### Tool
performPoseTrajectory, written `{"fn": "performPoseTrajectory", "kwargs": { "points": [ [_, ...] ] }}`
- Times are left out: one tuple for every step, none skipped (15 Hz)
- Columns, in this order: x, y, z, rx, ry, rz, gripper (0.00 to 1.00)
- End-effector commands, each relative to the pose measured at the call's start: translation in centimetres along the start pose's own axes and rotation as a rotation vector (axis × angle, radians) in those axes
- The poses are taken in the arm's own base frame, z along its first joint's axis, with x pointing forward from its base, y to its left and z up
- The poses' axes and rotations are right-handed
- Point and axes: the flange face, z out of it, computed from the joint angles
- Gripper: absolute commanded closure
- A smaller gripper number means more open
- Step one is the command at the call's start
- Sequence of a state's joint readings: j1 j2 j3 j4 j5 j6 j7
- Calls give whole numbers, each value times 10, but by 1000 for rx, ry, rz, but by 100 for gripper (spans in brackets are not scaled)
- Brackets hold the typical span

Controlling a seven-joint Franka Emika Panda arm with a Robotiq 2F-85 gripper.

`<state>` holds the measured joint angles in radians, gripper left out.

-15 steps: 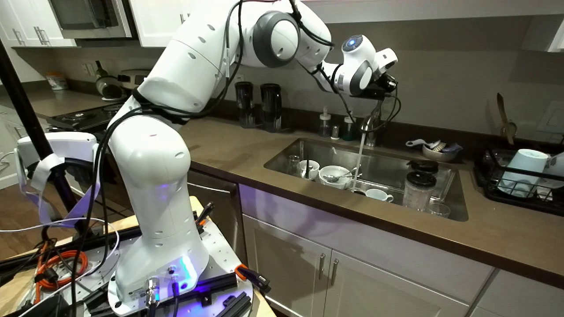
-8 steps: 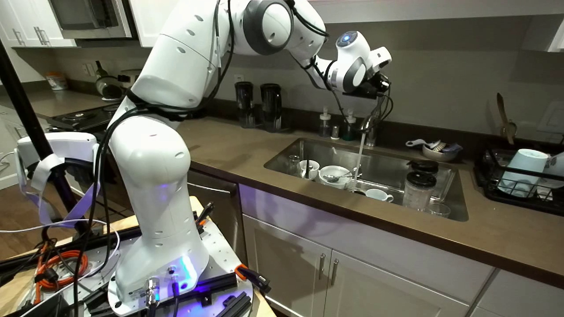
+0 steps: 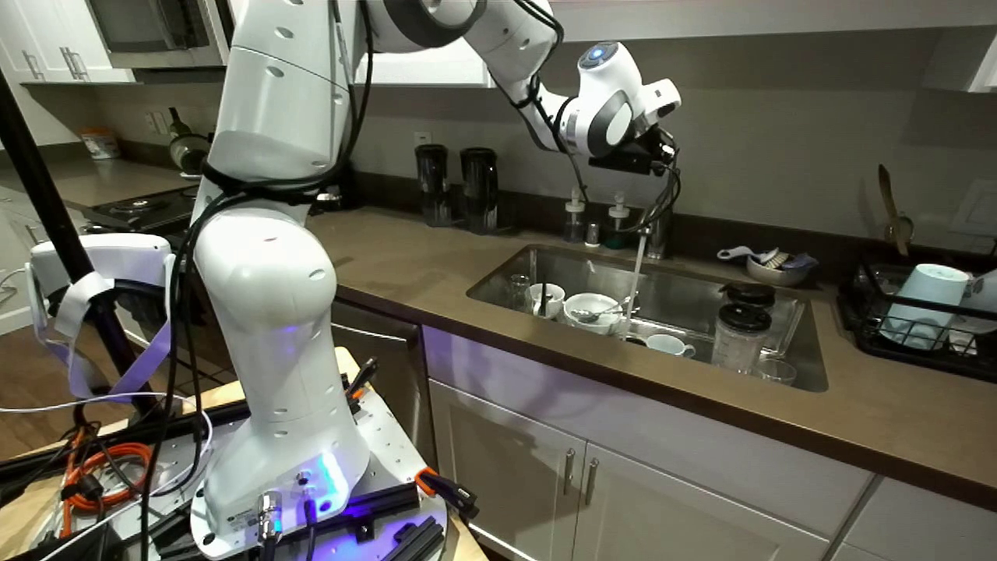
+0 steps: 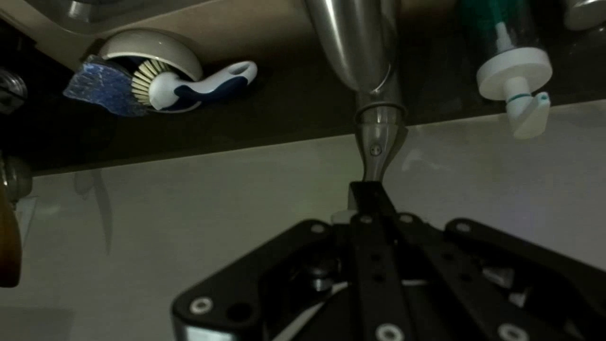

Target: Push the faucet handle up

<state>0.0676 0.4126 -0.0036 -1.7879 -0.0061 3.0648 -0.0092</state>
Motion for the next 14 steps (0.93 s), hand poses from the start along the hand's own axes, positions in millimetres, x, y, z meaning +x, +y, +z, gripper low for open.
{"fn": "performPoseTrajectory", "kwargs": {
  "points": [
    [-25, 12, -58, -26, -44, 7, 100],
    [-30, 14, -73, -29, -56, 6, 100],
    [-36, 15, -85, -29, -71, 5, 100],
    [-42, 16, -99, -30, -91, 5, 100],
    [-48, 18, -111, -34, -114, 2, 100],
    [-54, 17, -123, -36, -141, -3, 100],
    [-60, 18, -135, -44, -170, -13, 100],
    [-65, 18, -145, -51, -195, -26, 100],
    [-70, 16, -155, -55, -227, -35, 100],
    [-76, 13, -164, -57, -262, -41, 100],
    [-80, 11, -172, -64, -292, -45, 100],
    [-85, 10, -180, -66, -327, -55, 100],
    [-89, 8, -187, -74, -361, -57, 100],
    [-92, 6, -195, -76, -392, -58, 100]
  ]
}}
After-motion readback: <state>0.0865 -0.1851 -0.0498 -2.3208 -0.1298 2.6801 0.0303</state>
